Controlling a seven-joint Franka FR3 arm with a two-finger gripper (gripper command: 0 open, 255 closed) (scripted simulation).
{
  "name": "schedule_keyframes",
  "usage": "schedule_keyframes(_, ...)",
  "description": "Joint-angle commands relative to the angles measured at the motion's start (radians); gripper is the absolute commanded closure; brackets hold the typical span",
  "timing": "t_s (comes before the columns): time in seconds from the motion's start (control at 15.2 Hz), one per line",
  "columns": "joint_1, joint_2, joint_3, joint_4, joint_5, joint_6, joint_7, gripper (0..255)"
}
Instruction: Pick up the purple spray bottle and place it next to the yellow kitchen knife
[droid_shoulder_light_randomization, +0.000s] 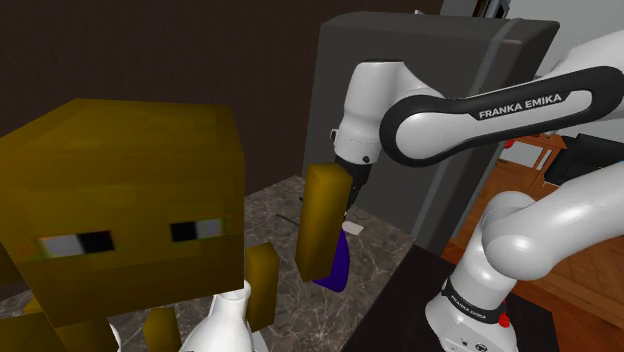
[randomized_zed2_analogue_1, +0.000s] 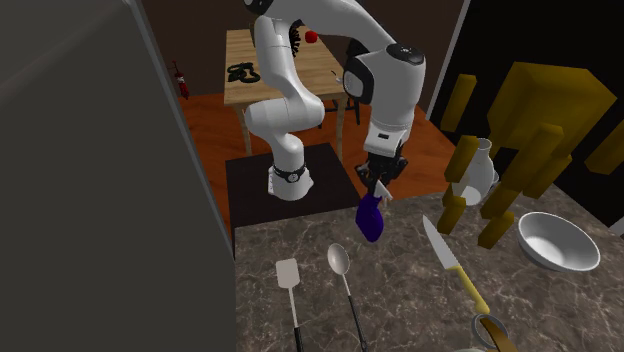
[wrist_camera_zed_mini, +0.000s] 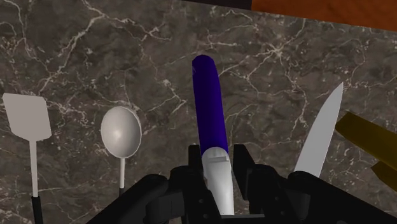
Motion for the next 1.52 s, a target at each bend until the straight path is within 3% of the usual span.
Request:
schedule_keyframes(0.0,0.000,0.001,0.000,-0.002,0.000,0.003,0.000,255)
schedule_keyframes(0.26,0.000,0.001,0.000,-0.002,0.000,0.003,0.000,255)
schedule_keyframes(0.33,0.000,0.001,0.000,-0.002,0.000,0.003,0.000,0)
schedule_keyframes(0.66,0.000,0.001,0.000,-0.002,0.000,0.003,0.000,0)
schedule_keyframes(0.92,-0.004,-0.041,-0.034,0.098,-0.022,-0.138,0.001,0)
schedule_keyframes(1.45,-0.004,-0.041,-0.034,0.098,-0.022,-0.138,0.001,0)
